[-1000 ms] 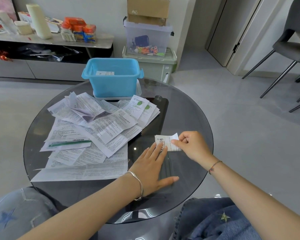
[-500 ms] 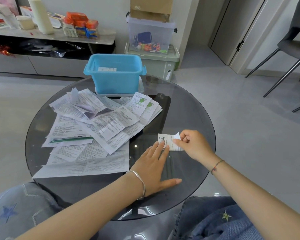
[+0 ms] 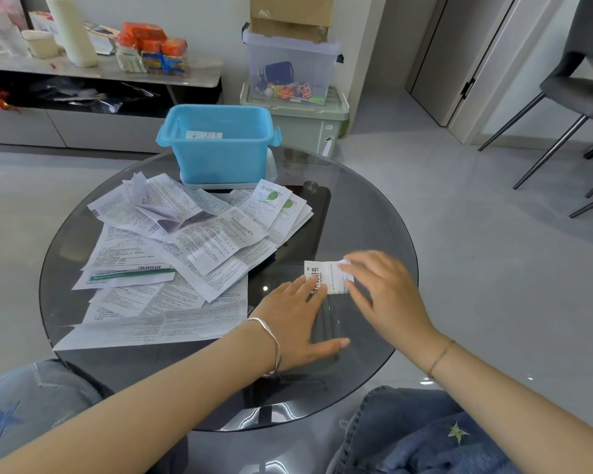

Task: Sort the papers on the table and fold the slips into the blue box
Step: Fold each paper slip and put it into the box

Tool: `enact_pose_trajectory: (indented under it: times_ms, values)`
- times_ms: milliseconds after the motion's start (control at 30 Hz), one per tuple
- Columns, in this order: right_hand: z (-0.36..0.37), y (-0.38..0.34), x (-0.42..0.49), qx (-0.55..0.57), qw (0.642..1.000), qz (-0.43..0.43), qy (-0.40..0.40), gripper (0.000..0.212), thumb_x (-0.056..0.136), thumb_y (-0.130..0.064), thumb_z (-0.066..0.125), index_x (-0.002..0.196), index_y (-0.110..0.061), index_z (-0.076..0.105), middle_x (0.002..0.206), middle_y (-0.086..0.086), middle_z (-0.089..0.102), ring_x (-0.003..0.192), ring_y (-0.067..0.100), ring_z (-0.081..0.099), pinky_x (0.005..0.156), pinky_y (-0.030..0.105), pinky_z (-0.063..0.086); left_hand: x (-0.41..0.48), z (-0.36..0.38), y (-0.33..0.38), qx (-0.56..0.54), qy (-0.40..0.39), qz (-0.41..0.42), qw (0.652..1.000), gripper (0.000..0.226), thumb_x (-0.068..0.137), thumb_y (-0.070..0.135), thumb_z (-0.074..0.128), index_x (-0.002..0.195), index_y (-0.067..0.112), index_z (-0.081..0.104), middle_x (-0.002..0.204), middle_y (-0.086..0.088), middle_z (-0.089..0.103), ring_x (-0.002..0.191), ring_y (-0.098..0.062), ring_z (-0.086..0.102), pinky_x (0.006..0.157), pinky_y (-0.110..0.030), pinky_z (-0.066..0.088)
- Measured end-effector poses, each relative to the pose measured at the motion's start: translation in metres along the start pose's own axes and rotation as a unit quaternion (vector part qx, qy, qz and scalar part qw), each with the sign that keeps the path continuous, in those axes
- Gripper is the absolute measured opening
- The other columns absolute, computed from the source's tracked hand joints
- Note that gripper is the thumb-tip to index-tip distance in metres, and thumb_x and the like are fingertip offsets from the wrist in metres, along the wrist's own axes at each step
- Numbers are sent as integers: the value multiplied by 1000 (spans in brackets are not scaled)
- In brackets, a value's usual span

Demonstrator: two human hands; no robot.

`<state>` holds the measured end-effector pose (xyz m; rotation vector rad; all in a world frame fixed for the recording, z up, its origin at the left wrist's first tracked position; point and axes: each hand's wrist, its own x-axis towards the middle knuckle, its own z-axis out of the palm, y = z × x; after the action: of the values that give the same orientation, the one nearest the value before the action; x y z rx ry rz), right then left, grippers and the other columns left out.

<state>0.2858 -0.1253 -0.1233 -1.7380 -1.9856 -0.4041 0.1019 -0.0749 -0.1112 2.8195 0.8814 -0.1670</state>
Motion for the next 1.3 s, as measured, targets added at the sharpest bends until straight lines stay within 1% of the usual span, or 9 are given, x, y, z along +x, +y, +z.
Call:
enact_pose_trajectory:
  times_ms: [67,233,600,767,900,1033,1133,1200,1300]
  values:
    - [0,3,-9,-14,997,-69,-20,27,89,-18,48,101,-14,72,108,-2,69,107,19,56,92,31,39,-1,-1,2,14,8,-1,1000,92,88,72,27,152,9,9,160,-10,6,147,-22,4,120,-34,5]
    - [-2,1,-21,-33,992,-72,-97,39,89,-24,40,112,-16,70,114,-2,68,107,18,60,105,34,33,0,-2,6,33,3,-6,999,91,88,71,26,153,10,8,160,-10,6,147,-22,3,120,-36,5]
    - [-15,2,-19,-66,987,-39,-140,41,82,-29,40,101,-17,74,110,-3,70,106,19,63,102,41,42,-5,-7,2,64,-26,-8,998,93,88,72,23,152,7,4,161,-7,1,148,-19,2,120,-37,0]
    - [-17,12,-26,-5,988,13,-154,43,86,-31,39,107,-20,73,121,-7,66,118,17,58,104,36,37,-7,-5,0,61,-31,-8,998,94,88,72,25,152,7,3,161,-7,0,148,-19,1,120,-36,0]
    - [-17,18,-31,-4,989,0,-150,44,87,-31,38,114,-19,70,126,-6,63,125,16,53,107,33,31,-8,-4,-3,43,-32,-12,998,95,87,73,25,152,8,2,161,-7,-1,148,-18,1,120,-35,-1]
    - [-12,10,-21,-50,991,-49,-110,37,90,-36,44,101,-15,72,118,0,67,115,20,59,102,32,40,-9,0,-2,35,-34,-12,999,92,89,71,21,152,7,-1,160,-8,-4,148,-18,-2,120,-34,-2]
    - [-3,6,-8,-76,989,-89,-93,33,84,-38,63,103,-12,70,114,3,68,109,21,63,99,34,45,-11,0,-3,36,-30,-7,999,89,91,69,20,152,8,-2,160,-7,-5,148,-18,-3,120,-33,-5]
    - [5,5,0,-53,989,-106,-85,35,77,-30,76,105,-11,70,109,3,71,98,20,68,89,35,52,-9,1,-4,36,-35,-3,999,90,90,71,16,152,8,-2,160,-6,-4,148,-18,-2,119,-32,-5]
    - [11,6,6,-57,984,-146,-79,22,83,-21,66,102,-10,71,97,4,73,79,21,71,67,31,58,-10,0,-11,4,-34,0,999,96,79,74,4,153,13,2,161,-3,1,148,-15,1,119,-30,-1]
